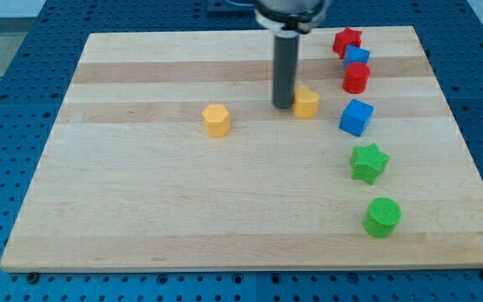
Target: Move the yellow heart into the blue cube
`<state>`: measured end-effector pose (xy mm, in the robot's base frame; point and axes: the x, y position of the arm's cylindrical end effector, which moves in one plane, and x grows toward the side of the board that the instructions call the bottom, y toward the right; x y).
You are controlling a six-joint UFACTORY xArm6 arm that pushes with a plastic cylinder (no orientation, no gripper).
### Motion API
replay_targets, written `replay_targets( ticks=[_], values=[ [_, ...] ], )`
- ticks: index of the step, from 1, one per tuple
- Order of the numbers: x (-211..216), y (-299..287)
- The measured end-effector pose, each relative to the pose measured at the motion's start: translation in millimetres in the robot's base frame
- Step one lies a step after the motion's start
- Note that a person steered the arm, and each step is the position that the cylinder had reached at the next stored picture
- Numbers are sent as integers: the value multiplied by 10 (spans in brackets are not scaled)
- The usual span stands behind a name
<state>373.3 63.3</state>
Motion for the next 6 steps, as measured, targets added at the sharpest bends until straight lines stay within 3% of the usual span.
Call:
replay_targets(
  ticks=[4, 6],
  values=[
    [-13, 616],
    [-547, -754]
  ],
)
